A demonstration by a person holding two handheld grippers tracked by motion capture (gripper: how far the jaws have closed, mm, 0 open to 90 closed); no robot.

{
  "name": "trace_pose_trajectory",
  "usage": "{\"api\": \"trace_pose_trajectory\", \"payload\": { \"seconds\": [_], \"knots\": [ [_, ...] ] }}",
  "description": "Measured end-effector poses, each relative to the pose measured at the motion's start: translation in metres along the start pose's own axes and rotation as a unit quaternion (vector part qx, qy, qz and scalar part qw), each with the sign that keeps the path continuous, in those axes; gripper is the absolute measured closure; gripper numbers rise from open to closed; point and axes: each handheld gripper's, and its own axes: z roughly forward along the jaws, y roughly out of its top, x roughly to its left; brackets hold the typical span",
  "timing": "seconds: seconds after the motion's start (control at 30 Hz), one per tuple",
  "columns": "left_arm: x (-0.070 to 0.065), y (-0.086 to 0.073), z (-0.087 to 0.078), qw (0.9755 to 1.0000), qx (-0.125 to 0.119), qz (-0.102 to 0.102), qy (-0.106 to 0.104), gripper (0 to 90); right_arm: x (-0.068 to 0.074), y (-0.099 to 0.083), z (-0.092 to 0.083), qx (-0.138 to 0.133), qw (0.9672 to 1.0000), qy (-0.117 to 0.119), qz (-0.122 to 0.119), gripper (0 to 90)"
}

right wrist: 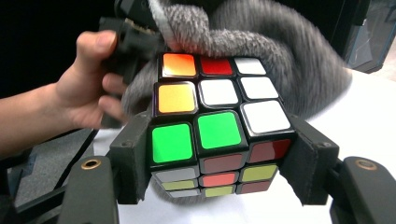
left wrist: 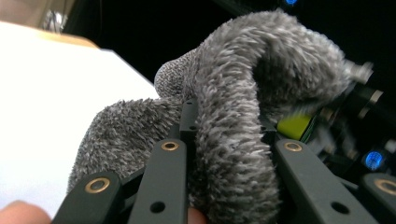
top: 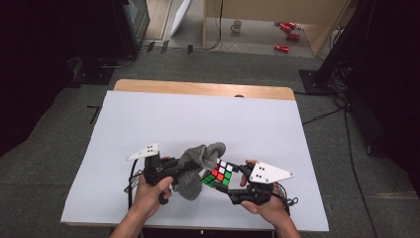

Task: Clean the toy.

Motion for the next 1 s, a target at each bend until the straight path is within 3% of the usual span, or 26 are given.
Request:
{"api": "trace_pose_trajectory", "payload": {
  "seconds": [0.1,0.17,0.23,0.3,0.37,0.43,0.53,0.57,0.63,0.67,0.8,0.93,1.0],
  "knots": [
    [0.003,-0.004,0.004,0.9993,0.026,0.0,0.028,74.9,-0.001,0.0,-0.002,0.0,1.0,-0.008,0.001,34.5],
    [0.007,-0.005,0.003,0.9992,0.027,-0.011,0.029,74.9,-0.003,0.001,-0.004,-0.007,0.9999,-0.011,0.008,34.5],
    [0.006,-0.005,0.001,0.9996,0.01,-0.025,-0.003,74.8,-0.003,0.001,-0.004,-0.008,0.9998,-0.013,0.009,34.5],
    [0.002,-0.002,0.0,0.9989,-0.004,-0.026,-0.04,74.4,-0.002,0.0,-0.001,0.0,0.9998,-0.016,0.007,34.5],
    [0.0,-0.001,-0.001,0.998,-0.006,-0.022,-0.059,74.0,-0.002,-0.002,0.001,0.003,0.9998,-0.018,0.006,34.4],
    [0.005,-0.001,-0.002,0.9984,0.001,-0.029,-0.049,74.0,-0.002,-0.001,0.0,0.001,0.9998,-0.019,0.007,34.5],
    [0.014,-0.007,-0.001,0.9991,0.026,-0.032,0.003,74.5,-0.006,0.004,-0.007,-0.019,0.9993,-0.023,0.022,34.5],
    [0.015,-0.009,0.001,0.9988,0.038,-0.022,0.019,74.7,-0.007,0.006,-0.011,-0.029,0.9989,-0.023,0.028,34.5],
    [0.011,-0.015,0.007,0.9964,0.067,0.016,0.05,74.8,-0.009,0.009,-0.017,-0.04,0.9982,-0.032,0.031,34.5],
    [0.01,-0.017,0.01,0.9951,0.08,0.028,0.05,74.9,-0.009,0.01,-0.018,-0.043,0.9979,-0.036,0.032,34.5],
    [-0.002,-0.021,0.024,0.9918,0.106,0.067,0.024,75.1,-0.009,0.014,-0.02,-0.057,0.9967,-0.035,0.048,34.5],
    [-0.015,-0.022,0.029,0.9894,0.105,0.1,-0.011,75.0,-0.006,0.013,-0.013,-0.049,0.9968,-0.028,0.056,34.5],
    [-0.018,-0.02,0.027,0.99,0.091,0.107,-0.017,75.0,-0.005,0.012,-0.009,-0.043,0.9969,-0.025,0.061,34.5]
  ]
}}
